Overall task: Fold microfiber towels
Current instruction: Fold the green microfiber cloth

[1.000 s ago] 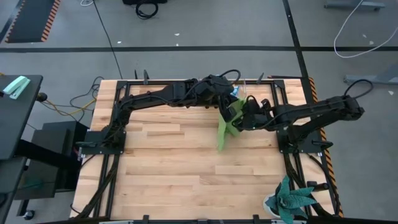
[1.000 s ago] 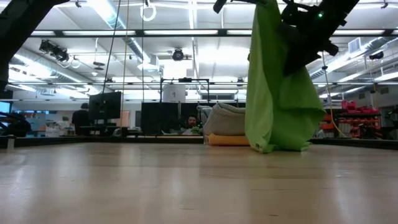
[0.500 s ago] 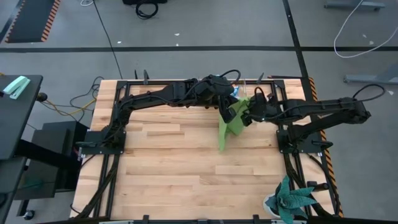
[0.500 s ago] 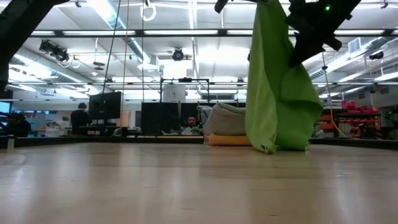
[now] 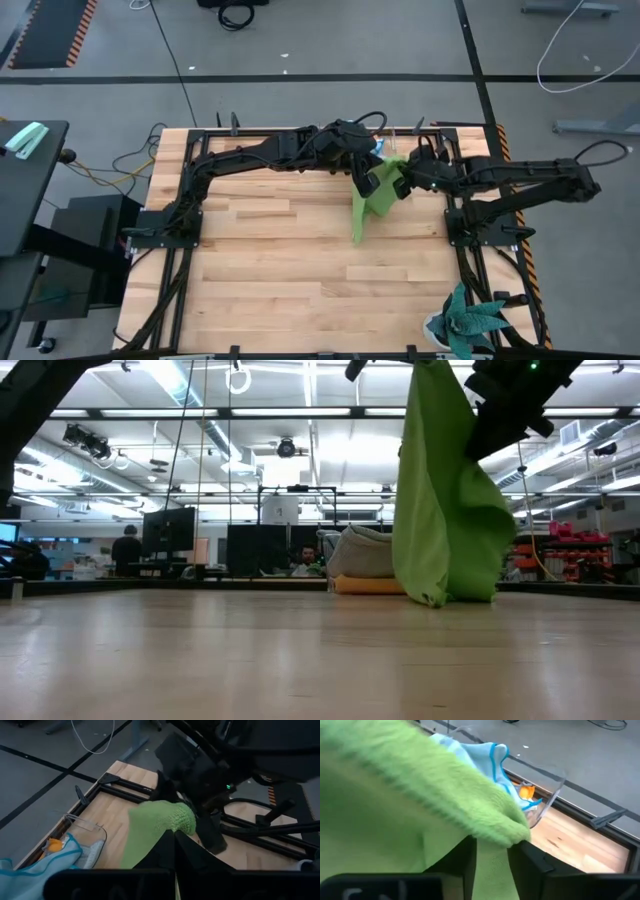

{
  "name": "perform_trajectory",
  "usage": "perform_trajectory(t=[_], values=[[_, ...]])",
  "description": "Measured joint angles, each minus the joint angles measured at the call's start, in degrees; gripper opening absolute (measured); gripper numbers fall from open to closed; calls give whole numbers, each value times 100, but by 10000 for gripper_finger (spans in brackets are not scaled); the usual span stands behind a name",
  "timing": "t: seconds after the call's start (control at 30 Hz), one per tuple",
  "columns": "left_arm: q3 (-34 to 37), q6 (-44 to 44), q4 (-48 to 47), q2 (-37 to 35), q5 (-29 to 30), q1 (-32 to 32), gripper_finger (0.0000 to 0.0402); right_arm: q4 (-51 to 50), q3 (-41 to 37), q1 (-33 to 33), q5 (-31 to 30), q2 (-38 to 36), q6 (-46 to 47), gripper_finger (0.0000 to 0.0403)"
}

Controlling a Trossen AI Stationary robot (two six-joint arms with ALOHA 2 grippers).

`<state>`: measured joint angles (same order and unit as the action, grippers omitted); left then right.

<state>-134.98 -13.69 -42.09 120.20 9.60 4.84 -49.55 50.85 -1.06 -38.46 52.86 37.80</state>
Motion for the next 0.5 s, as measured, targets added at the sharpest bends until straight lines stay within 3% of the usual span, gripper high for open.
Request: perform_trajectory(t=[0.5], values=[[0, -4, 13, 0, -154, -2, 5, 552, 0, -489, -1, 30, -196, 123]])
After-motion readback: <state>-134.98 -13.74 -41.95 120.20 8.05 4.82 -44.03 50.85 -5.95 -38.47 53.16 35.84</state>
